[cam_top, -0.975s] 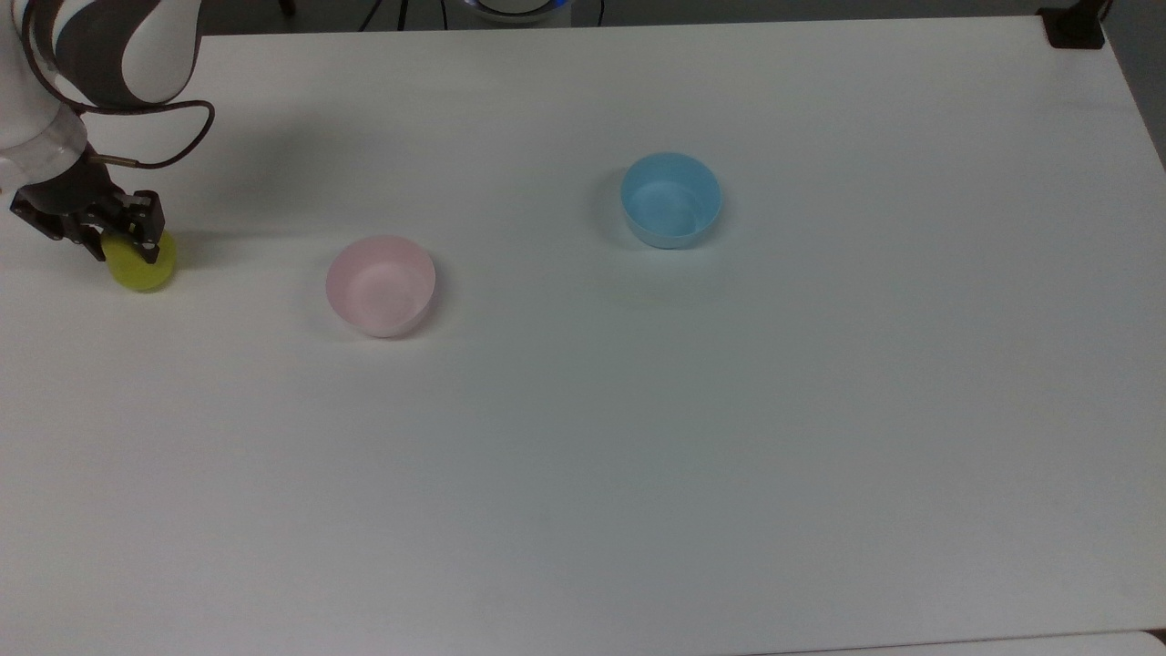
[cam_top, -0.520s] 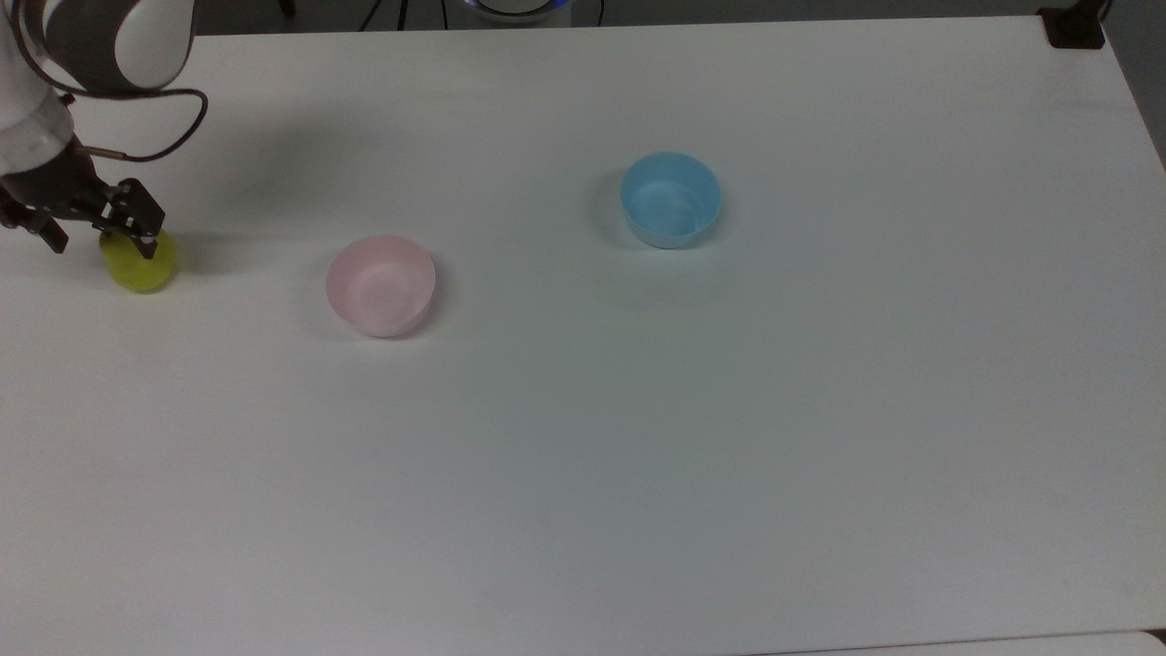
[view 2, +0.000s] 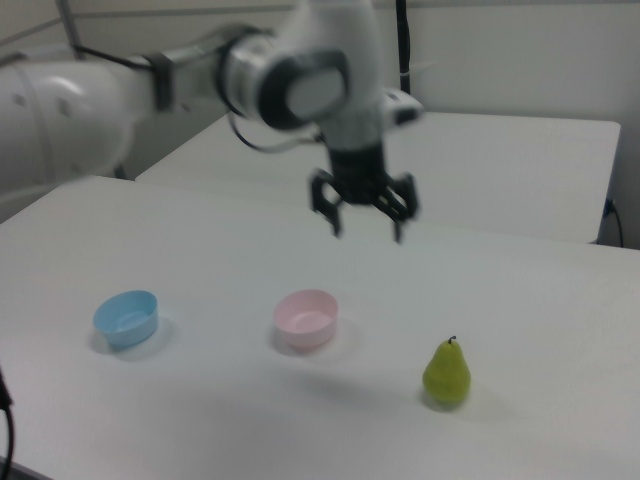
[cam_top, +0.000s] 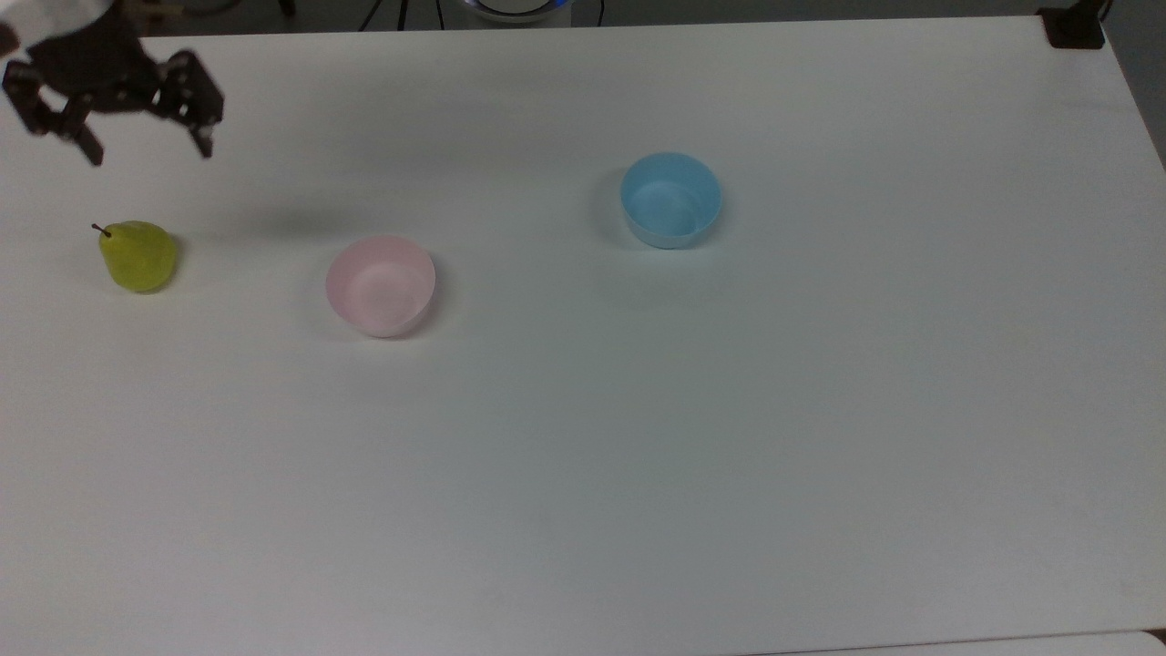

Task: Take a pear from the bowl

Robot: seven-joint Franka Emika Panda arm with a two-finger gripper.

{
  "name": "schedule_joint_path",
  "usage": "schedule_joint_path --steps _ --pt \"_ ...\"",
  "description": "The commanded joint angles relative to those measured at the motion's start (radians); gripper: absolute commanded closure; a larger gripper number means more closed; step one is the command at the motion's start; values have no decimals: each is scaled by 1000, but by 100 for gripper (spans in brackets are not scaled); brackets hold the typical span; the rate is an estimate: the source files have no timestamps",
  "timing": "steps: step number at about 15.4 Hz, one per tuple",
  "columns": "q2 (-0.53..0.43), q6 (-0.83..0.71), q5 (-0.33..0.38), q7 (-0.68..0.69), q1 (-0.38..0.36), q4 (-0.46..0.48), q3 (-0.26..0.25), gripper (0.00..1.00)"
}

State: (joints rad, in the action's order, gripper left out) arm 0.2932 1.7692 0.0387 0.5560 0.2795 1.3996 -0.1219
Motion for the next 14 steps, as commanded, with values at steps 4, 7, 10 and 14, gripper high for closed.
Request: schedule_joint_path --steps 4,7,10,14 --pt "-199 -175 -17 -273 -198 64 -15 0" --pt "-252 -185 -7 -376 -293 109 -16 0" --pt "-281 -174 10 -384 -364 166 -21 0" --pt "-272 -110 23 -390 -384 179 -21 0"
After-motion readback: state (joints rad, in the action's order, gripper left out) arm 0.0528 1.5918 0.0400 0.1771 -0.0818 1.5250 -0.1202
